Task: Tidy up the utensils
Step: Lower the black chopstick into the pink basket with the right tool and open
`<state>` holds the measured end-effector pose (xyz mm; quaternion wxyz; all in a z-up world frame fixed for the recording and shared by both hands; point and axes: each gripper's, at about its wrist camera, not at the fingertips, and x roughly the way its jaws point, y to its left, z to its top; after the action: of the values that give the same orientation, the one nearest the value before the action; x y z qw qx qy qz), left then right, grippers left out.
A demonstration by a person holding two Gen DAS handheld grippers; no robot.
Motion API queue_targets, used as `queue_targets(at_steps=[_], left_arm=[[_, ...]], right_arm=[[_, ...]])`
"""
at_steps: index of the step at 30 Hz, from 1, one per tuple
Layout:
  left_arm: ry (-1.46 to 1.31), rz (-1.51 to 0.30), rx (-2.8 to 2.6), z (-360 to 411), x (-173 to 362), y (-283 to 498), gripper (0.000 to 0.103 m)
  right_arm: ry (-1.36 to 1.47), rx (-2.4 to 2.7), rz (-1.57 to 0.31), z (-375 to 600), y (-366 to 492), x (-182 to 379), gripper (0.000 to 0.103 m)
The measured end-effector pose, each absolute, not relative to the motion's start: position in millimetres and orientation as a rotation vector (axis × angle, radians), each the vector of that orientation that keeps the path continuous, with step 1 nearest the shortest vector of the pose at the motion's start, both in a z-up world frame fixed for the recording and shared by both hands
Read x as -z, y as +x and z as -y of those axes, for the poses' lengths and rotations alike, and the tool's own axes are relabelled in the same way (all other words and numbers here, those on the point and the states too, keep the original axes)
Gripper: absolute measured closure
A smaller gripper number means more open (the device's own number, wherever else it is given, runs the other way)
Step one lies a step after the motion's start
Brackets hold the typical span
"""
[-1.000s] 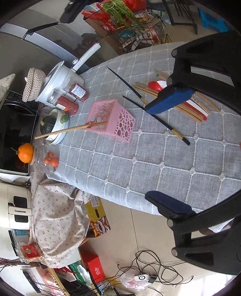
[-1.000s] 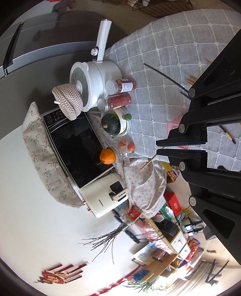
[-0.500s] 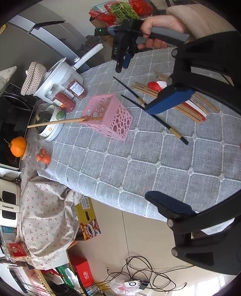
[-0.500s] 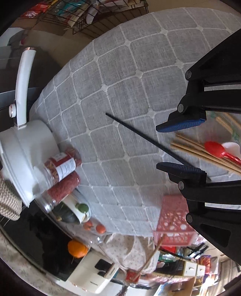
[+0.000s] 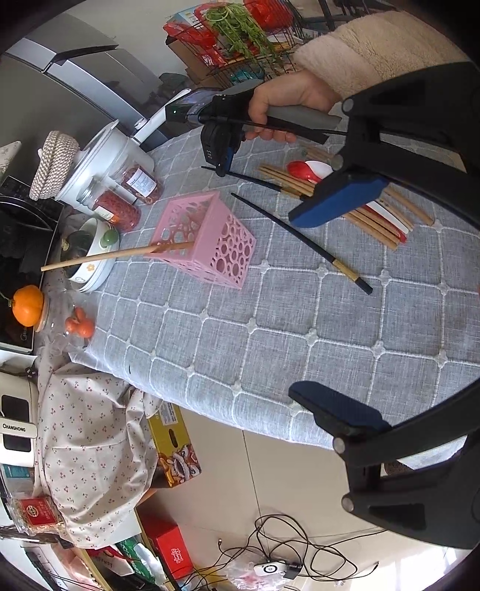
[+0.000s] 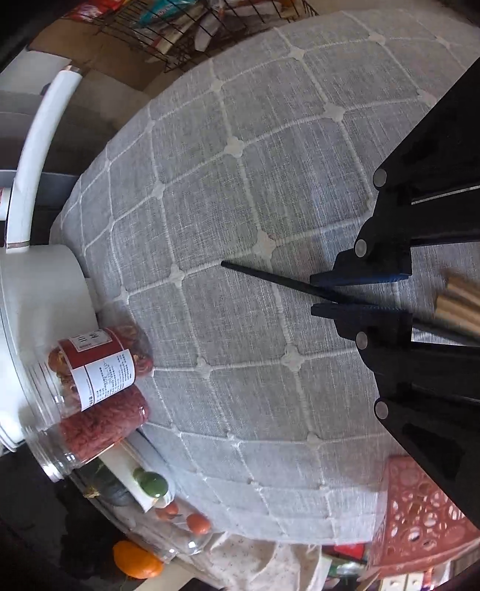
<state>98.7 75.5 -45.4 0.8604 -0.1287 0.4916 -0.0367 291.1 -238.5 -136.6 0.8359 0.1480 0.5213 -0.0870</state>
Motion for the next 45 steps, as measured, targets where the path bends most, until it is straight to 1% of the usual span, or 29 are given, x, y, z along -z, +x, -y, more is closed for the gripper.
queue_targets(at_steps=[3,7,12,18,25,29,38,45], left_arm=[[-0.265,-1.015,0.076,-76,42,97,0.018],[-0.278,-0.991,0.066,-79,39,96,0.018],[-0.288,-0.982,0.064,-79,38,96,0.018],[-0.289,-0.98,0.064,-79,38,95,0.018],[-0.306,-0.978,0.06,-83,38,95,0.018],[-0.307,-0.979,0.06,-83,38,95,0.018],[-0.296,-0.979,0.075,-80,38,97,0.018],[-0.275,-0.995,0.098,-70,41,99,0.018]], right_arm=[[0.388,0.134,-1.046,243,277,120,0.096],[0.41,0.049,-0.922,238,250,71,0.097],[0.356,-0.068,-0.756,214,209,3,0.098],[0.272,-0.117,-0.583,188,176,-57,0.098],[0.297,-0.211,-0.495,170,163,-103,0.098],[0.283,-0.247,-0.493,159,161,-108,0.098],[0.266,-0.278,-0.695,131,196,-47,0.098],[0.298,-0.274,-0.781,134,213,-25,0.096]])
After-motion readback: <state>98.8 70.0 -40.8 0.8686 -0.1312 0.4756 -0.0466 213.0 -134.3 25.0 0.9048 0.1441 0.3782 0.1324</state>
